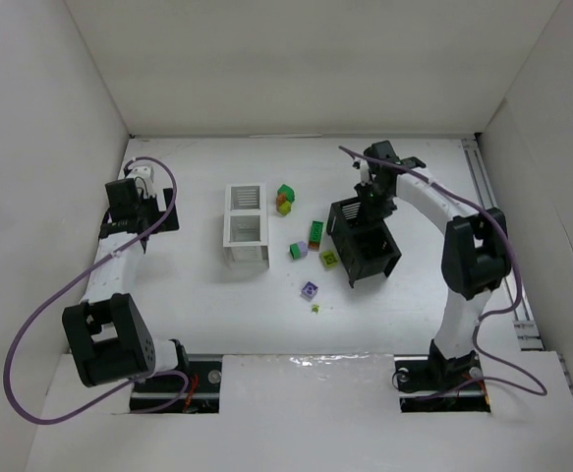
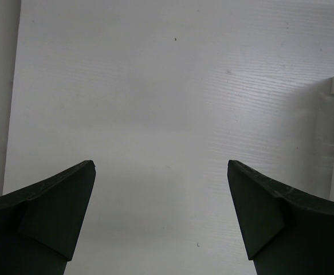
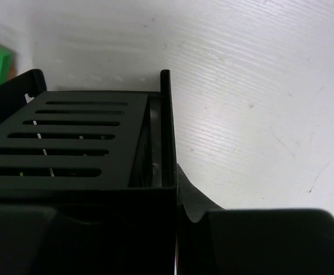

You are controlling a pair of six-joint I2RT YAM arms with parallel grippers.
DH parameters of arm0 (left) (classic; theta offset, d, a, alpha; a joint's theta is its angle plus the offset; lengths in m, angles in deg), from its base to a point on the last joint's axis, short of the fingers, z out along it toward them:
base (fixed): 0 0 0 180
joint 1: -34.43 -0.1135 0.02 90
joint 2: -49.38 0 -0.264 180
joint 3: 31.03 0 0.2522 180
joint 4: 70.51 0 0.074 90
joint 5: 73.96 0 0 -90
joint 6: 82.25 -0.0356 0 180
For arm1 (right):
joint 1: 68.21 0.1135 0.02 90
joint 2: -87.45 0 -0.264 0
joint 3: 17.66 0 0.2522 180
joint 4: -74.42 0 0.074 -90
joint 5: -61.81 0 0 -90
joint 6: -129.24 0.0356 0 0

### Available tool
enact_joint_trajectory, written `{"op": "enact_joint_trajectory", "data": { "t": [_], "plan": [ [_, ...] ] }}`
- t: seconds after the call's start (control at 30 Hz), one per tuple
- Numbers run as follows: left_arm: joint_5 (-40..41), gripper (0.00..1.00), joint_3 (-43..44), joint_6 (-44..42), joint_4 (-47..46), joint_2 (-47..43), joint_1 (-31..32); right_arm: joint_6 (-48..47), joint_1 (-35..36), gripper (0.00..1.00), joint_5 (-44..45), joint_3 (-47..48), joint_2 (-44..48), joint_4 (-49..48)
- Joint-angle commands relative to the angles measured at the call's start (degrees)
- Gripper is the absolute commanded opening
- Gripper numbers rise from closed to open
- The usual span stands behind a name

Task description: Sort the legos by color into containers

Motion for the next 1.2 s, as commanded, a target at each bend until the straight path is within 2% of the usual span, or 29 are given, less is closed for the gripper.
{"op": "enact_joint_trajectory", "data": {
  "t": [0.0,0.23,0.4,0.5,0.83,1.0,1.1,1.17],
  "plan": [
    [0.4,0.99,1.0,0.3,-1.9,-0.1,-0.2,3.9,-2.3,0.00,3.6,2.9,0.2,-3.1],
    [0.4,0.99,1.0,0.3,-2.5,0.5,-0.2,6.6,-6.6,0.00,6.2,13.9,-5.2,-1.2],
    [0.9,0.99,1.0,0.3,-2.5,1.5,-0.2,6.6,-10.0,0.00,5.5,24.4,-12.4,2.5],
    [0.9,0.99,1.0,0.3,-2.5,1.5,-0.2,6.6,-11.9,0.00,4.1,27.3,-15.8,3.1],
    [-0.8,0.99,1.0,-0.3,-3.0,2.0,-0.2,7.2,-12.5,0.00,2.1,24.3,-14.6,3.7],
    [-2.8,0.99,1.5,0.3,-3.0,2.0,-0.2,7.2,-12.5,0.19,1.5,23.2,-13.9,3.7],
    [-3.3,0.99,2.1,0.3,-2.5,0.9,-0.2,7.2,-12.5,0.15,0.7,22.7,-13.4,3.7],
    [-3.3,0.99,2.6,0.3,-2.5,0.4,-0.2,7.2,-12.5,0.08,0.7,22.2,-13.4,4.2]
  ]
}}
